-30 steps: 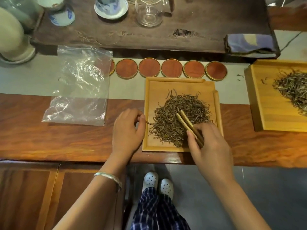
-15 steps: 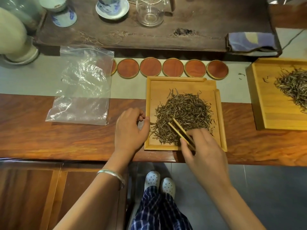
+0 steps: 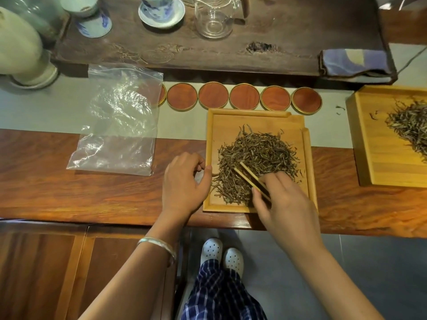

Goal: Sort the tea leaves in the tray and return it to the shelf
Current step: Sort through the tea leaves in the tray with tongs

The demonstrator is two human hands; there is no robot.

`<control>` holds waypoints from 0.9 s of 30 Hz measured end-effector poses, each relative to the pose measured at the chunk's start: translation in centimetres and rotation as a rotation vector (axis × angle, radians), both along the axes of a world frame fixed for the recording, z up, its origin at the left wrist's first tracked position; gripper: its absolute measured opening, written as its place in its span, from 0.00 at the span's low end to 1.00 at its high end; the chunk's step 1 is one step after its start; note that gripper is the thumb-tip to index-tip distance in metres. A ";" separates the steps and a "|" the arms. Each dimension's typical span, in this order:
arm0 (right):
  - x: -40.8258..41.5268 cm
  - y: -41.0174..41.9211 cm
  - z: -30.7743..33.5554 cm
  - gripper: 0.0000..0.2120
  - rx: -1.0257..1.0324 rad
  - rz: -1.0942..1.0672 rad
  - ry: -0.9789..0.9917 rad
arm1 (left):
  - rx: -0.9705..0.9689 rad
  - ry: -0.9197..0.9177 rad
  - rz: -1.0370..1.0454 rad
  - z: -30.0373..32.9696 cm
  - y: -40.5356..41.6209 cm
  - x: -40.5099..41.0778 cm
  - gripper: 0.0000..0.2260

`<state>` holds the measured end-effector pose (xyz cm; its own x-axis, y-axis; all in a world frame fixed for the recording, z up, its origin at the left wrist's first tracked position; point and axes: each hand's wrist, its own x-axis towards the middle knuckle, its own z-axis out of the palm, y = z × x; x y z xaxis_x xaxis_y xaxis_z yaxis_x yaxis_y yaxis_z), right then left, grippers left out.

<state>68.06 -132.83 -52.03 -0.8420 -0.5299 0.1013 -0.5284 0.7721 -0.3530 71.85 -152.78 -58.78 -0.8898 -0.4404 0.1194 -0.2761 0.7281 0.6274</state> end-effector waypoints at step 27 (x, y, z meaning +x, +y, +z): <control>0.5 -0.5 0.5 0.06 -0.029 -0.030 -0.053 | 0.065 0.004 0.011 0.4 0.0 0.1 0.04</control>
<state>68.59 -133.33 -51.55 -0.8619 -0.5021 0.0711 -0.4855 0.7763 -0.4021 71.94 -152.75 -58.41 -0.8845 -0.4569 0.0938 -0.2810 0.6826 0.6746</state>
